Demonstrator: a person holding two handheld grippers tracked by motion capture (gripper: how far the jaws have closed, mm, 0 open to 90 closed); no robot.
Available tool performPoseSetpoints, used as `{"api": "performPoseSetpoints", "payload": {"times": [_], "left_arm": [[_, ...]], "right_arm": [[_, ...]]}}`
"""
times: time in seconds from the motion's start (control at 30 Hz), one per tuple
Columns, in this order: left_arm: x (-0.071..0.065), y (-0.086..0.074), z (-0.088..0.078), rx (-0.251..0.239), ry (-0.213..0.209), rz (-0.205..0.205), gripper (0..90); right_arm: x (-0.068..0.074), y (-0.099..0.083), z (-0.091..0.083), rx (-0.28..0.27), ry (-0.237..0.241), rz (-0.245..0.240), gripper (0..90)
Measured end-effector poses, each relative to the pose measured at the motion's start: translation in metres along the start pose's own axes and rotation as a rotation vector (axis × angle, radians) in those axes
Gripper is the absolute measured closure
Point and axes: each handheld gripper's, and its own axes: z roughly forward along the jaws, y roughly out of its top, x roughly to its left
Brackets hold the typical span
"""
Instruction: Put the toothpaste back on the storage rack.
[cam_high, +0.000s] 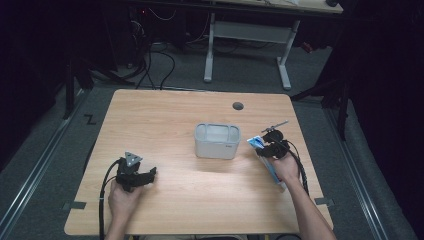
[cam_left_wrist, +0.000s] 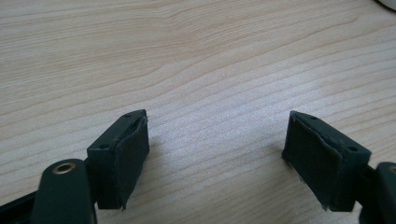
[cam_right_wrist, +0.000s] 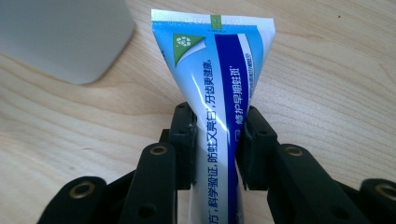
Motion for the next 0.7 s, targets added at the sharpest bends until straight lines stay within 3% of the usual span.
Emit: {"api": "performPoseSetpoints", "payload": {"times": [0.27, 0.7], "left_arm": [[0.0, 0.0, 0.0, 0.0, -0.002, -0.001, 22.5], [0.0, 0.0, 0.0, 0.0, -0.001, 0.003, 22.5]], "right_arm": [[-0.001, -0.007, -0.031, -0.061, 0.032, -0.004, 72.7], [-0.004, -0.013, -0.048, -0.13, 0.078, 0.011, 72.9]]}}
